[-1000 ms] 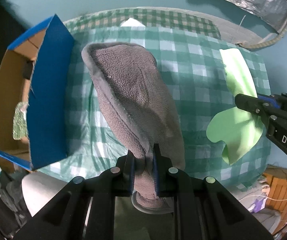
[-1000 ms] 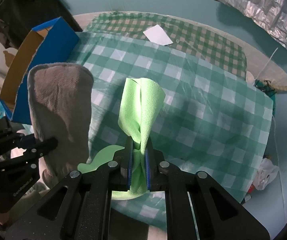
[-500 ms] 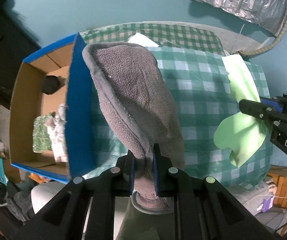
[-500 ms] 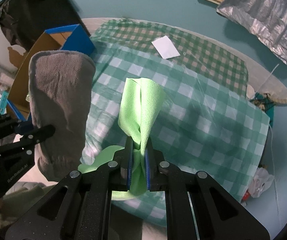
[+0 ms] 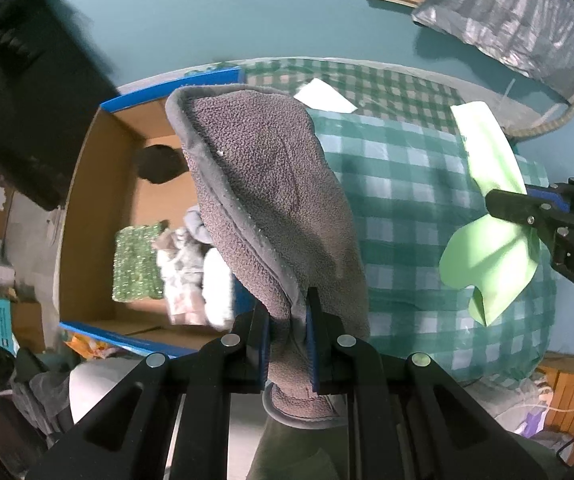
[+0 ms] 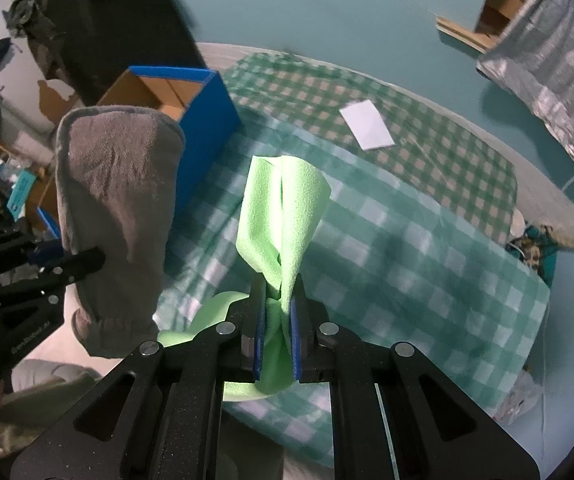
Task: Organize soft objects
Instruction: 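Carry the lime cloth and grey mitt over the cardboard box with both grippers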
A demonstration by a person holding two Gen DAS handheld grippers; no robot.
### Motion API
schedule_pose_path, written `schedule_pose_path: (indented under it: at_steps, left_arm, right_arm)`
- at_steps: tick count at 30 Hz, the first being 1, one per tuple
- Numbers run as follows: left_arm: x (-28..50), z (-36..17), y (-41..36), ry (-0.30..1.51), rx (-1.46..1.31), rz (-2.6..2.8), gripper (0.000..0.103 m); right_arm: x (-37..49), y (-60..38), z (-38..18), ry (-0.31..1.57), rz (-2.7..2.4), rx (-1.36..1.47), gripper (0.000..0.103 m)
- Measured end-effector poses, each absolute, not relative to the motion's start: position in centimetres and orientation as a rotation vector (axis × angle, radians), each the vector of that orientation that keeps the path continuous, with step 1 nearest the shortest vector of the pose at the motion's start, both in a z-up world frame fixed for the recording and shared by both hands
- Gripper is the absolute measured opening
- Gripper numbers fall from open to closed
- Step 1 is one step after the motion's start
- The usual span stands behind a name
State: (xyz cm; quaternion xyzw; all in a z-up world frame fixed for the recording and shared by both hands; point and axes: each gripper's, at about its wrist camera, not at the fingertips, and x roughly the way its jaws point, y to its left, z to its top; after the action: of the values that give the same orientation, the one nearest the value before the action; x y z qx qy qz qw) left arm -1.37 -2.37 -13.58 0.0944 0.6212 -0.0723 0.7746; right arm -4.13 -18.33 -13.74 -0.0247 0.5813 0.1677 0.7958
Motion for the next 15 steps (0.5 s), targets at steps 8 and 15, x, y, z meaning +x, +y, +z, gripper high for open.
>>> schedule_pose_path:
  at_steps: [8, 15]
  left_arm:
    - [-0.5, -12.3, 1.2, 1.335, 0.157, -0.115, 0.015]
    - [0.8, -11.5, 4.7, 1.317, 0.121, -0.071, 0.015]
  right_arm:
    - [-1.4, -13.6, -12.7, 1.225, 0.429, -0.075, 0.008]
    - [0.7, -8.7, -12.0, 1.207, 0.487, -0.108, 0.008]
